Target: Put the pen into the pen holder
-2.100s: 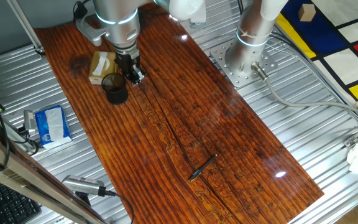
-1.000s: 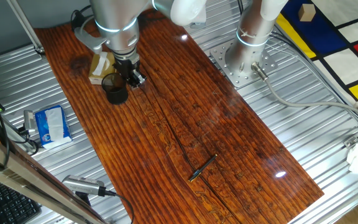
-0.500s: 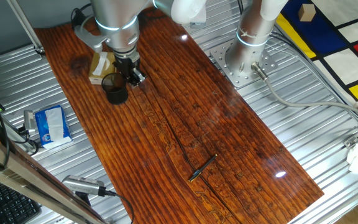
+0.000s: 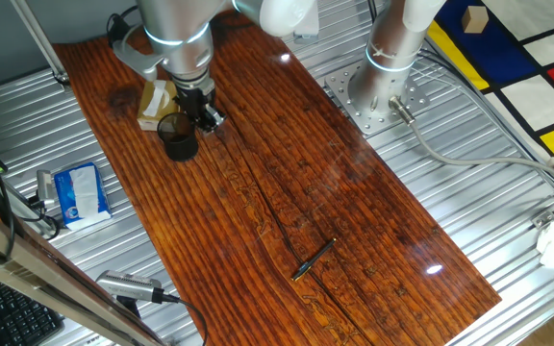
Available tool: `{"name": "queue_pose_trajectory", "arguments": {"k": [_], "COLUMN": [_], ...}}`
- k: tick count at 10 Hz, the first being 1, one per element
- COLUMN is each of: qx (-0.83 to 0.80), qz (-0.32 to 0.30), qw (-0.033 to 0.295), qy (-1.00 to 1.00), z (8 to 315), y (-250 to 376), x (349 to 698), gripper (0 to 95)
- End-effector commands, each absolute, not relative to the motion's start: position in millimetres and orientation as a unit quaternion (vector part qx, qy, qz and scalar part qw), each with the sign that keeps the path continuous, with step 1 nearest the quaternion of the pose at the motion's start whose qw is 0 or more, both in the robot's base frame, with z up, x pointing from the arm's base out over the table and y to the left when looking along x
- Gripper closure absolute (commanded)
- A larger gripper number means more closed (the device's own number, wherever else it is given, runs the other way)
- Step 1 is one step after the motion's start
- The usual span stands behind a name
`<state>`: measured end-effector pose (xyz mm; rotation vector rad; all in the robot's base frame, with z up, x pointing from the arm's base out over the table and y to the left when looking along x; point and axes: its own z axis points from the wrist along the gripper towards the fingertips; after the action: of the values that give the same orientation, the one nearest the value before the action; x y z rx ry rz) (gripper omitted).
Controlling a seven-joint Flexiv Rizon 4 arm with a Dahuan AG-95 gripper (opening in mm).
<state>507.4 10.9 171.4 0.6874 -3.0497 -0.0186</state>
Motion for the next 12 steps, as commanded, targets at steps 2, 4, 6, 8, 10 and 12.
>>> {"name": "queue_pose_trajectory", "arguments": {"k": [2,4,6,8,10,12], "qx": [0.287,0.333,0.37,0.396,0.416,0.427], "qz": [-0.012,-0.016,-0.019,-0.019,-0.017,-0.017], "qw": [0.021,0.022,0.022,0.022,0.023,0.023], "qy": [-0.957,-0.943,-0.929,-0.918,-0.909,-0.904], "z": [170.7,170.7,170.7,170.7,170.7,170.7], "y": [11.3,11.3,11.3,11.3,11.3,11.3], "x": [508.9,508.9,508.9,508.9,508.9,508.9], "gripper": [95.0,95.0,95.0,95.0,95.0,95.0]}}
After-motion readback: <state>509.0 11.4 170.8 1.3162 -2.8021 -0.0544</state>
